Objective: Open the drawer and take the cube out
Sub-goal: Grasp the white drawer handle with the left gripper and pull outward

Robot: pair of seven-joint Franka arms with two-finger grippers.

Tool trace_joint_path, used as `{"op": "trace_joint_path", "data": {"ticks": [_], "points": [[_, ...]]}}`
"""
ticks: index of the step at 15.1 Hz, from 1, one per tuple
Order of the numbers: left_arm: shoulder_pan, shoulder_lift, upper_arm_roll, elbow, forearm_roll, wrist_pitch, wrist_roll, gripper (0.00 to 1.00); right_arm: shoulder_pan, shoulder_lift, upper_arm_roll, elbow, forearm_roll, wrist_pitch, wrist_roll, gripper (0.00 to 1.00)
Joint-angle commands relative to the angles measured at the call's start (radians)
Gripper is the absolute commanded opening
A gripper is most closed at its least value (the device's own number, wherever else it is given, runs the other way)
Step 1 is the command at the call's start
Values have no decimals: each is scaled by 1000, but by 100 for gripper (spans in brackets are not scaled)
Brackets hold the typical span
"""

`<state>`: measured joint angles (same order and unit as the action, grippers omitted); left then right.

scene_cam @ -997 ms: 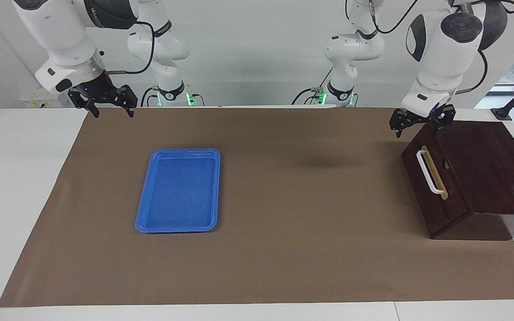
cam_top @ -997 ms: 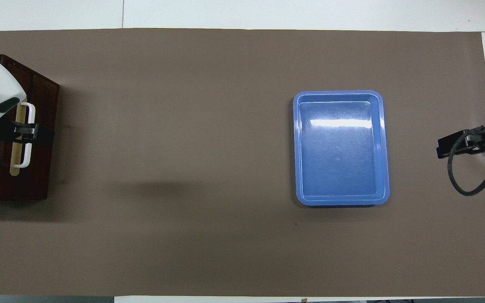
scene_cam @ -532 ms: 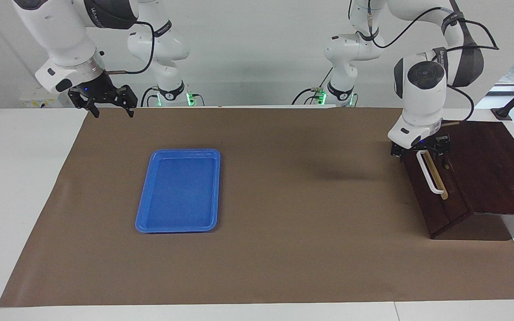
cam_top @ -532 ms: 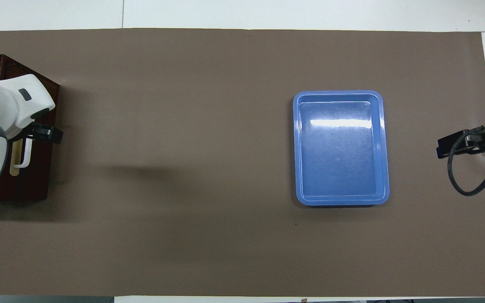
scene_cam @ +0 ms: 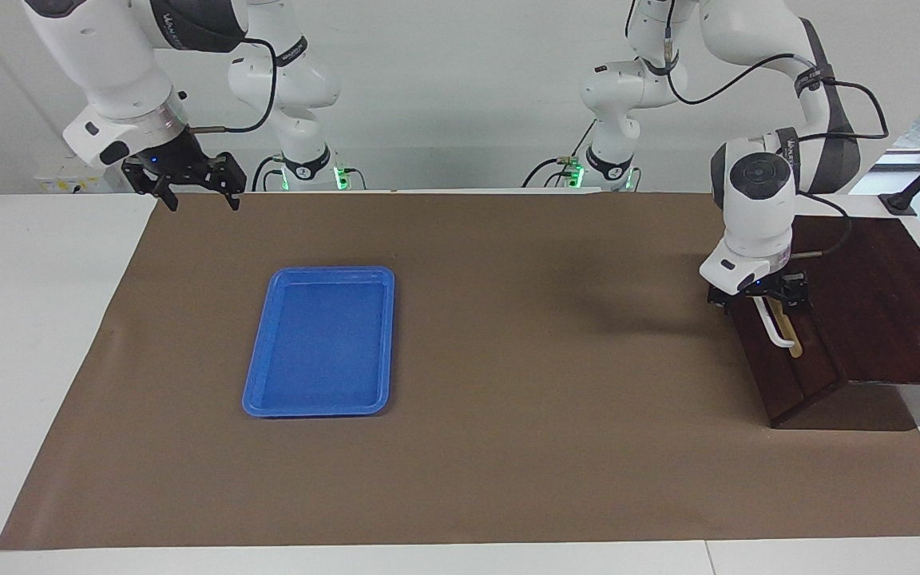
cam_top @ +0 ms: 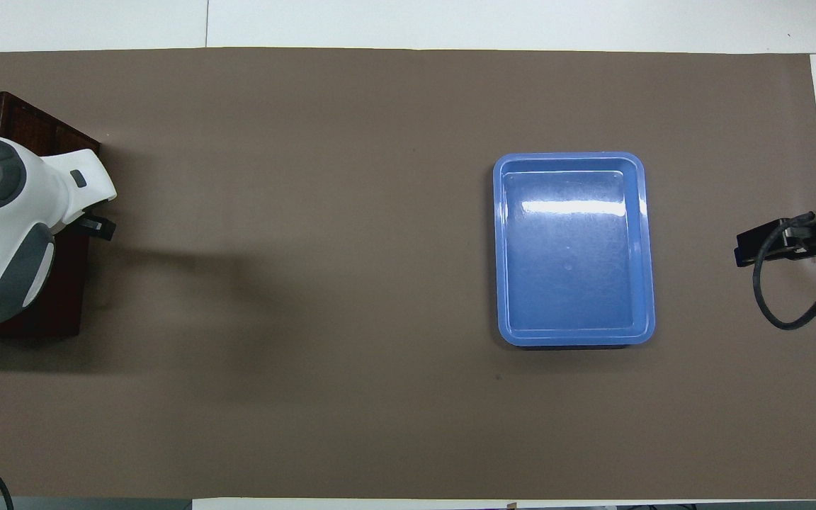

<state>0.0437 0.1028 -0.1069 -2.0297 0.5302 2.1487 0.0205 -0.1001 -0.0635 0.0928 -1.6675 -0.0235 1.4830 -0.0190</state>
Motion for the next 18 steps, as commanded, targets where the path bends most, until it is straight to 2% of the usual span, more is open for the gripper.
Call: {"op": "trace_joint_path", "data": {"ticks": [1, 8, 15, 18], "points": [[5, -32, 0, -59, 24, 36, 4, 100, -13, 1, 10, 6, -6, -16, 17, 100], [-4, -38, -5, -86, 22, 60, 3, 100, -13, 1, 10, 6, -6, -16, 17, 100], [-91, -38, -8, -80, 10, 46, -56, 100, -13, 1, 10, 6, -6, -16, 17, 100], [-151, -38, -8, -72, -42, 20, -111, 100, -13, 1, 10, 6, -6, -16, 17, 100]]}}
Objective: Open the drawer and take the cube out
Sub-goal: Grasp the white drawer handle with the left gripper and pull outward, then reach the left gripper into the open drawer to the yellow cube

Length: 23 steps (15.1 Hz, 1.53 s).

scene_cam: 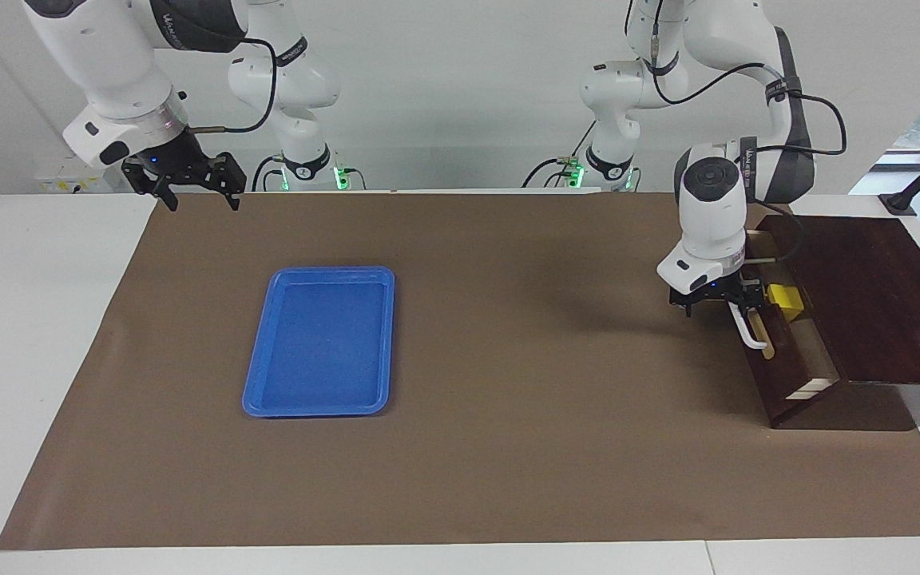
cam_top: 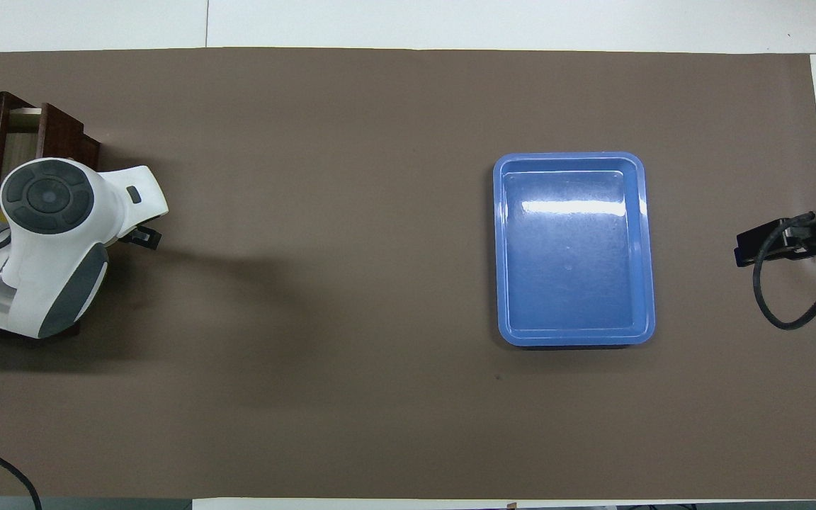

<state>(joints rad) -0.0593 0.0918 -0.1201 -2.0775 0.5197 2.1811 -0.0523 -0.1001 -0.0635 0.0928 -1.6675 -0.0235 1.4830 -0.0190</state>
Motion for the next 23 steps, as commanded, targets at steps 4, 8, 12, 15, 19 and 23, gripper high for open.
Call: {"op": "trace_joint_path", "data": {"ticks": [4, 8, 12, 15, 19, 23], "points": [[-102, -29, 5, -23, -36, -47, -41, 100, -13, 1, 10, 6, -6, -16, 17, 100], [-154, -30, 5, -15, -75, -72, -69, 100, -13, 1, 10, 6, -4, -16, 17, 100], [-172, -34, 5, -15, -76, -81, -86, 100, -13, 1, 10, 6, -6, -16, 17, 100], [-174, -29, 5, 17, -78, -130, -90, 100, -15, 1, 10, 6, -6, -16, 17, 100], [-169, 23, 7, 253, -226, -329, -92, 100, -13, 1, 10, 6, -6, -16, 17, 100], [-117, 43, 17, 440, -365, -466, -142, 100, -13, 1, 10, 6, -6, -16, 17, 100]]}}
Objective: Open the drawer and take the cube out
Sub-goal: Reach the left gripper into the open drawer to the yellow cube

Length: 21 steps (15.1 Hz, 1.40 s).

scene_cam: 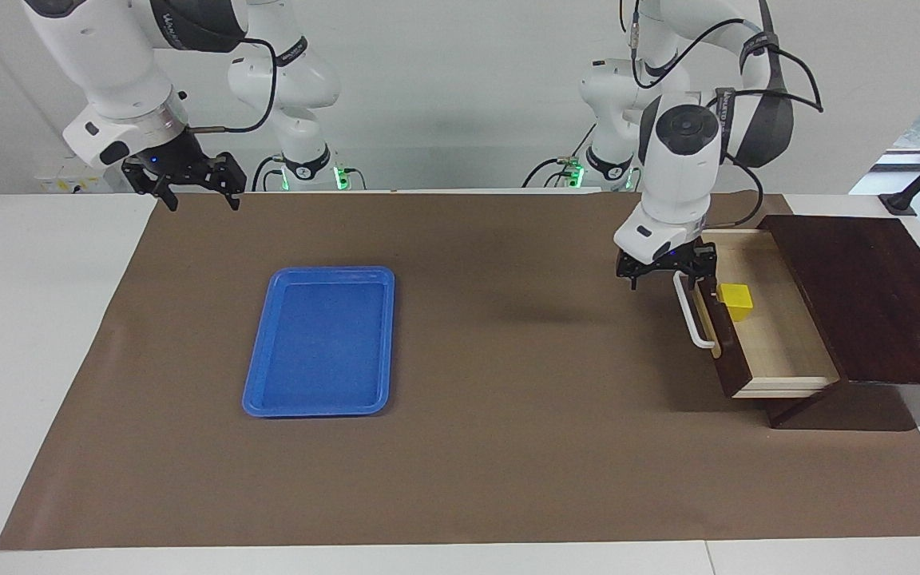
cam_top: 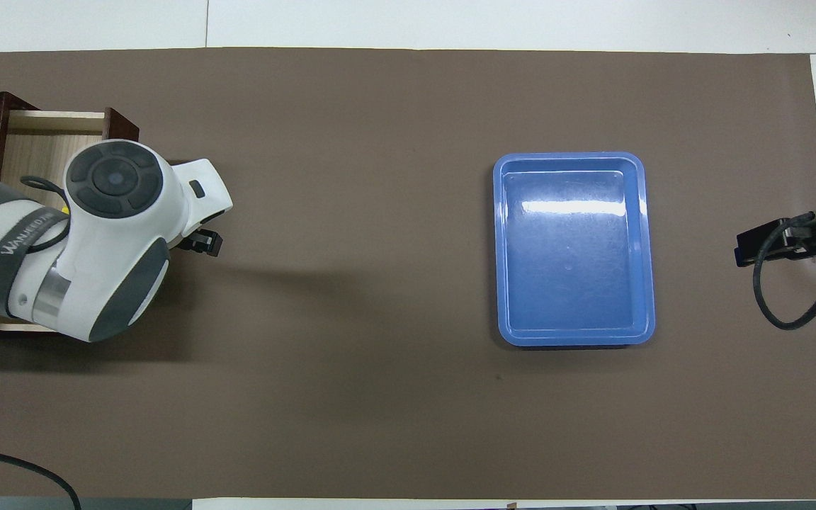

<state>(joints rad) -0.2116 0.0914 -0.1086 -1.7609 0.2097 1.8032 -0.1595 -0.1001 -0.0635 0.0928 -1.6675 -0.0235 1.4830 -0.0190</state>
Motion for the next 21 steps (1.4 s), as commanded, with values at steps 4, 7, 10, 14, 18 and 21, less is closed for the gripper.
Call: {"op": "trace_joint_path", "data": {"ticks": [4, 7, 10, 14, 18, 21], "points": [[133, 34, 6, 196, -148, -137, -243, 100, -13, 1, 10, 6, -6, -16, 17, 100], [181, 36, 7, 212, -159, -163, -378, 100, -13, 1, 10, 6, -6, -16, 17, 100], [225, 37, 7, 209, -187, -145, -701, 100, -13, 1, 10, 6, -6, -16, 17, 100], [282, 25, 7, 167, -182, -94, -916, 100, -13, 1, 10, 6, -4, -16, 17, 100], [320, 11, 12, 89, -181, -59, -966, 100, -13, 1, 10, 6, -6, -16, 17, 100], [343, 22, 12, 28, -181, 8, -1063, 100, -13, 1, 10, 6, -6, -16, 17, 100]]}}
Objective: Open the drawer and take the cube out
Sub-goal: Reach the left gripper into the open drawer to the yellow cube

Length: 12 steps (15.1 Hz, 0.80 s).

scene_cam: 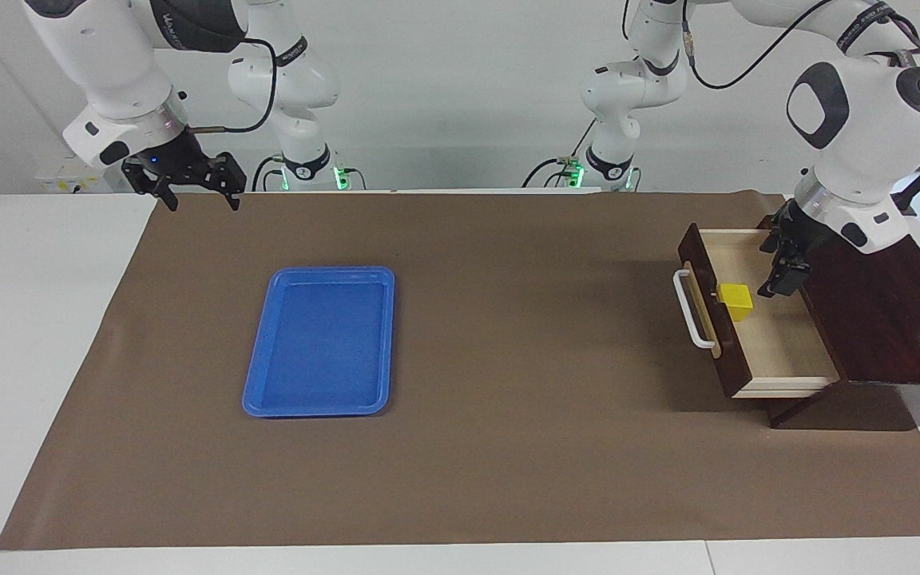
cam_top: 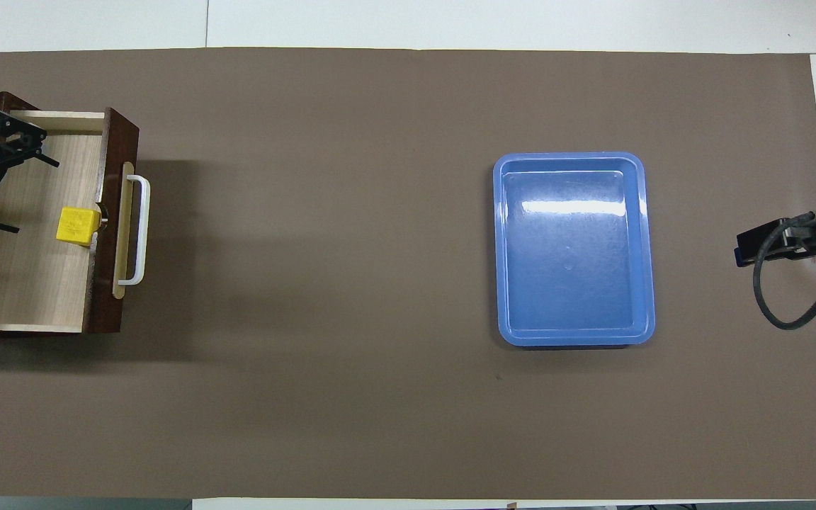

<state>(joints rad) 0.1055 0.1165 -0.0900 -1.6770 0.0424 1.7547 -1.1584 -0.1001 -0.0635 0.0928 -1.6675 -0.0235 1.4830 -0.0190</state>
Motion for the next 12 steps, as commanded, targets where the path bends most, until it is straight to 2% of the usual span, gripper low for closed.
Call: {"op": "trace_joint_path", "data": {"ticks": [1, 7, 12], "points": [[37, 0, -7, -72, -15, 72, -88, 100, -13, 1, 10, 6, -6, -16, 17, 100], [36, -5, -7, -168, -15, 169, -106, 100, -13, 1, 10, 6, -4, -16, 17, 100], [36, -6, -7, -211, -15, 213, -121, 100, -13, 1, 10, 6, -4, -16, 17, 100]]}}
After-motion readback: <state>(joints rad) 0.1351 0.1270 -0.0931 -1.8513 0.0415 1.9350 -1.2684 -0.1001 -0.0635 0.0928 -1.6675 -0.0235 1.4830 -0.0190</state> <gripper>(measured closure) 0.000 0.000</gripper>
